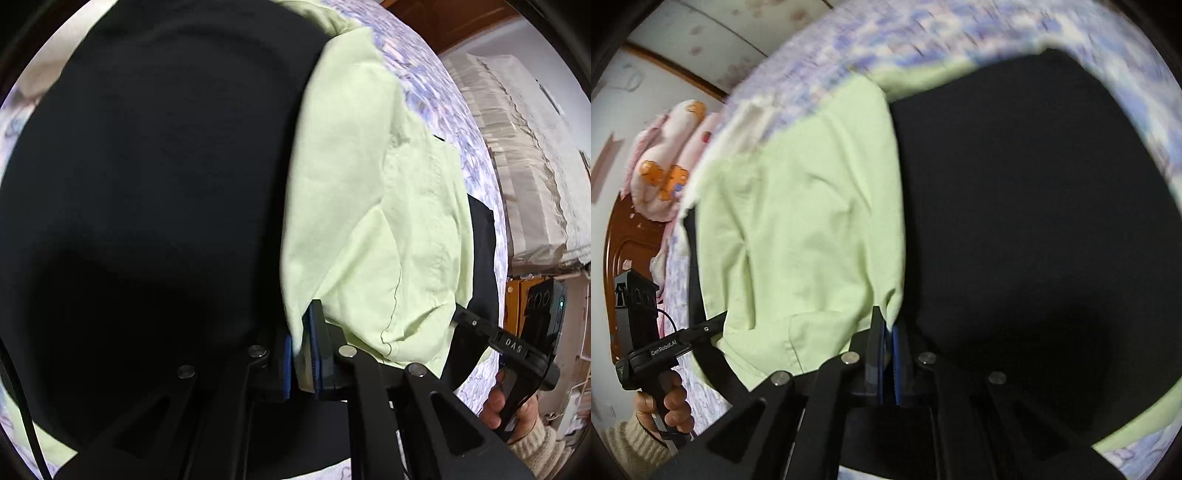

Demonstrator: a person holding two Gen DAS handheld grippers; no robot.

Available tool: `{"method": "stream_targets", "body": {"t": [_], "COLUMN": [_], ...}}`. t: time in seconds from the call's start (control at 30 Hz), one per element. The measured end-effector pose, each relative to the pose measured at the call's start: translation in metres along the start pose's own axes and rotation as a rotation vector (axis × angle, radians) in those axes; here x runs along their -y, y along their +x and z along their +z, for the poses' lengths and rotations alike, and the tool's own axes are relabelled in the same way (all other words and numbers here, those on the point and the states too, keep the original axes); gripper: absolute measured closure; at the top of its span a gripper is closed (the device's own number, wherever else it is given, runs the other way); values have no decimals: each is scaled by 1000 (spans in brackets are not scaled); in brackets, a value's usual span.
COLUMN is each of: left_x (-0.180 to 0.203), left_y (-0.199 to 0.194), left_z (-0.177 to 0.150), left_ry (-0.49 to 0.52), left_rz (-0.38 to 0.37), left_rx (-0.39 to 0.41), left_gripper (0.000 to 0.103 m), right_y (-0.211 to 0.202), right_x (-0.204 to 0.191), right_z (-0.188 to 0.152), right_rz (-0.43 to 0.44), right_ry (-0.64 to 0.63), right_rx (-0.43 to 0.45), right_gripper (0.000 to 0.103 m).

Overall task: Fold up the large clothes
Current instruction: 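Fold the jacket bundle over onto itself with both tools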

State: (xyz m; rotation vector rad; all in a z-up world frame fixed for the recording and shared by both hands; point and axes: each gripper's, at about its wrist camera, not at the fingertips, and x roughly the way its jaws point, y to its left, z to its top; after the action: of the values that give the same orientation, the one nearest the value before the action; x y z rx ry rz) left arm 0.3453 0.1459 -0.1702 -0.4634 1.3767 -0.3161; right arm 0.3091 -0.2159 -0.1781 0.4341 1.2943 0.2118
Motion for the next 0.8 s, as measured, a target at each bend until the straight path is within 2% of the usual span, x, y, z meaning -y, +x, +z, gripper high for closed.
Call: {"method": "stream_targets", "body": {"t": [0.03,0.07,0.13,0.27,0.37,0.47,0.6,0.63,0.67,0.7,0.73,0.77,0.8], "left_x": [0,1,5,26,48,65,82,81,81,79,72,69,68], "left_y": [-3,-7,-22,-65,-82,-70,-30,-17,-2,11,13,13,11], "left_z": [1,1,-3,-18,-27,-31,-37,-37,-37,-33,-32,-31,-31], "left_ry": [-16,-20,-10,45,118,200,216,205,188,164,141,124,118], "left_rz": [-1,7,64,165,157,128,134,158,185,196,176,155,168], "left_rx": [-1,3,39,179,251,222,160,141,121,109,109,110,118], "left_gripper": [94,92,79,76,76,76,76,76,76,73,73,73,73], "right_y": [-3,-6,-19,-56,-67,-51,-15,-6,2,8,13,14,12], "right_x": [-7,-13,-28,-59,-82,-103,-115,-111,-103,-95,-83,-69,-61], "right_z": [1,1,2,-7,-14,-17,-20,-21,-22,-24,-26,-26,-26], "right_rz": [-31,-57,-127,-206,-165,-79,-41,-53,-102,-160,-241,-244,-226], "right_ry": [-24,-43,-74,-156,-235,-293,-301,-300,-305,-309,-303,-279,-256], "right_rx": [2,3,16,161,217,188,126,117,121,128,134,131,133], "right_gripper": [99,94,93,93,93,93,93,93,93,93,97,103,103]}}
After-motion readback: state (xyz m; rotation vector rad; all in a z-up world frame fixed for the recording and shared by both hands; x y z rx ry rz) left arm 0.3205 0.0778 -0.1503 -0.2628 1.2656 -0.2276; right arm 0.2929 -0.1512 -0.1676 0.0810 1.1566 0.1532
